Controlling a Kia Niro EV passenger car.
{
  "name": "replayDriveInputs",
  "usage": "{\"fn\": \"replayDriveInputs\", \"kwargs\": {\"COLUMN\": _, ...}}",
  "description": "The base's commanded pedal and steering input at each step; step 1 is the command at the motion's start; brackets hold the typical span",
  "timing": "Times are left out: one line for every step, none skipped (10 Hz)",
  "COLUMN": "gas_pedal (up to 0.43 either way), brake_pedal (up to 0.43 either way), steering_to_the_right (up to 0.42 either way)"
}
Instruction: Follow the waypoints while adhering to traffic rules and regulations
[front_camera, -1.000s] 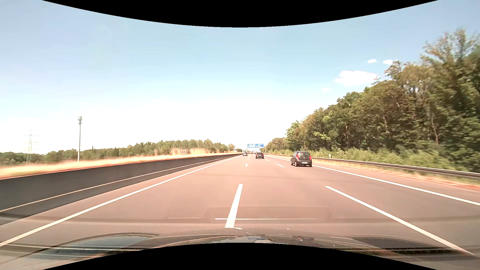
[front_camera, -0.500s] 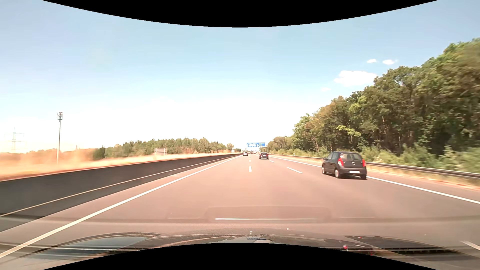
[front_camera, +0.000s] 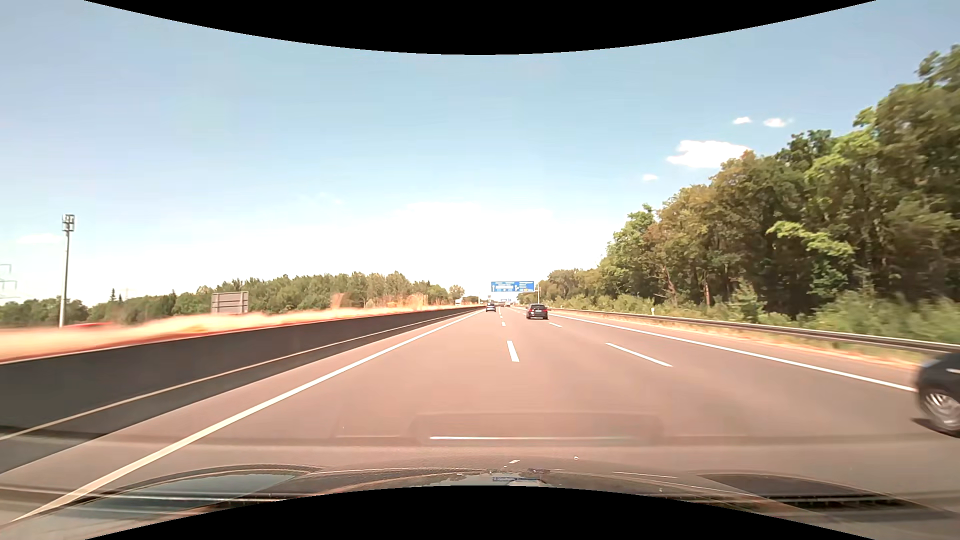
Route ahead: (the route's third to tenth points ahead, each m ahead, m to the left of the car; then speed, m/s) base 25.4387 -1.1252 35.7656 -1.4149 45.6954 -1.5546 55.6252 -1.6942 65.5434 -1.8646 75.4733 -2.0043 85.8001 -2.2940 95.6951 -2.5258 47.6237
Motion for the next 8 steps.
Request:
{"fn": "replayDriveInputs", "kwargs": {"gas_pedal": 0.713, "brake_pedal": 0.0, "steering_to_the_right": 0.0}}
{"fn": "replayDriveInputs", "kwargs": {"gas_pedal": 0.713, "brake_pedal": 0.0, "steering_to_the_right": 0.0}}
{"fn": "replayDriveInputs", "kwargs": {"gas_pedal": 0.713, "brake_pedal": 0.0, "steering_to_the_right": 0.0}}
{"fn": "replayDriveInputs", "kwargs": {"gas_pedal": 0.713, "brake_pedal": 0.0, "steering_to_the_right": -0.001}}
{"fn": "replayDriveInputs", "kwargs": {"gas_pedal": 0.713, "brake_pedal": 0.0, "steering_to_the_right": -0.001}}
{"fn": "replayDriveInputs", "kwargs": {"gas_pedal": 0.713, "brake_pedal": 0.0, "steering_to_the_right": -0.002}}
{"fn": "replayDriveInputs", "kwargs": {"gas_pedal": 0.713, "brake_pedal": 0.0, "steering_to_the_right": -0.001}}
{"fn": "replayDriveInputs", "kwargs": {"gas_pedal": 0.713, "brake_pedal": 0.0, "steering_to_the_right": -0.001}}
